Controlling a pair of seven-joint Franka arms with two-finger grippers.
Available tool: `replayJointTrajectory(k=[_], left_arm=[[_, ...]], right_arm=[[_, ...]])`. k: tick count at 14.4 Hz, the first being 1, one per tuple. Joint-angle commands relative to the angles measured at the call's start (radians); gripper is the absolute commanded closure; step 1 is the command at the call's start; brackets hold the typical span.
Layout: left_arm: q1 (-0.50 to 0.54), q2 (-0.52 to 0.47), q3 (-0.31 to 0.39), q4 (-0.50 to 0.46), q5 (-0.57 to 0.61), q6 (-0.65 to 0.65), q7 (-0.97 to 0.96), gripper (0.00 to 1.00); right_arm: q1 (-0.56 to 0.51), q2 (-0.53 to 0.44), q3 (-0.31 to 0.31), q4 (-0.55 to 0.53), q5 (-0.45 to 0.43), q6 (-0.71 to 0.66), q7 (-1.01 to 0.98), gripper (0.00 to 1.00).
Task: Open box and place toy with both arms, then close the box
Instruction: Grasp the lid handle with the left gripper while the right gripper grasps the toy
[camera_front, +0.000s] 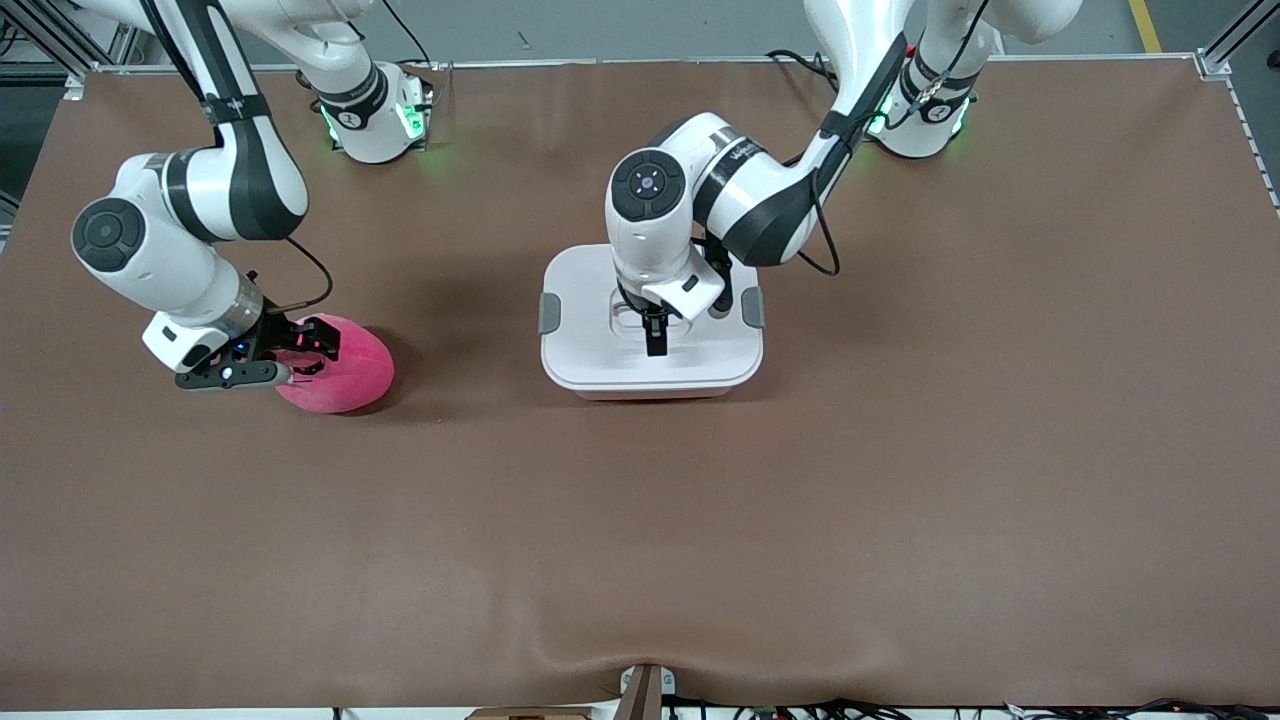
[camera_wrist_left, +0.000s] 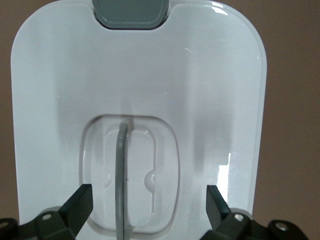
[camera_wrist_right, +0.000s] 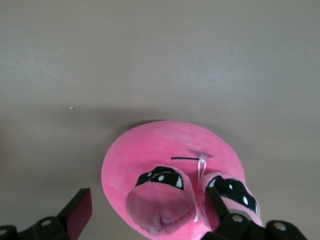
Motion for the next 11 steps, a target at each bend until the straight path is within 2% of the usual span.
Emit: replayJointTrajectory(k=[1,3,4,5,6,7,8,11], left_arm=[[-0.016,-0.015,0.004,-0.055,0.01,0.042,-0.019,0.0],[-0.019,-0.018,0.004,-0.065,0.012,0.046,-0.019,0.02],[-0.025,-0.018,0.004,-0.071,0.012,0.059,-0.019,0.1],[-0.032,-0.018,0.002,-0.08,0.013,0.065,-0.018,0.13],[-0.034,-0.021,0.002,-0.085,0.015,0.069,-0.018,0.27],[-0.034,-0.024,0.002,-0.083,0.015,0.071,-0.018,0.47],[-0.032,-0.029,0.001,-0.085,0.015,0.071,-0.018,0.52],[-0.031,-0.04,0.001,-0.092,0.013,0.069,-0.018,0.55]], right_arm=[[0.002,-0.002,0.0,-0.007,-0.024,0.009,-0.002,0.0],[0.003,0.002,0.0,-0.007,-0.029,0.008,-0.002,0.0],[0.003,0.005,0.0,-0.007,-0.038,0.008,-0.002,0.0],[0.002,0.008,0.0,-0.007,-0.044,0.008,-0.002,0.0],[0.0,0.016,0.0,-0.007,-0.052,0.008,-0.002,0.0],[-0.003,0.021,0.0,-0.005,-0.053,0.009,-0.002,0.0],[-0.003,0.024,0.0,-0.005,-0.053,0.009,-0.002,0.0],[0.0,0.03,0.0,-0.007,-0.053,0.014,-0.002,0.0]])
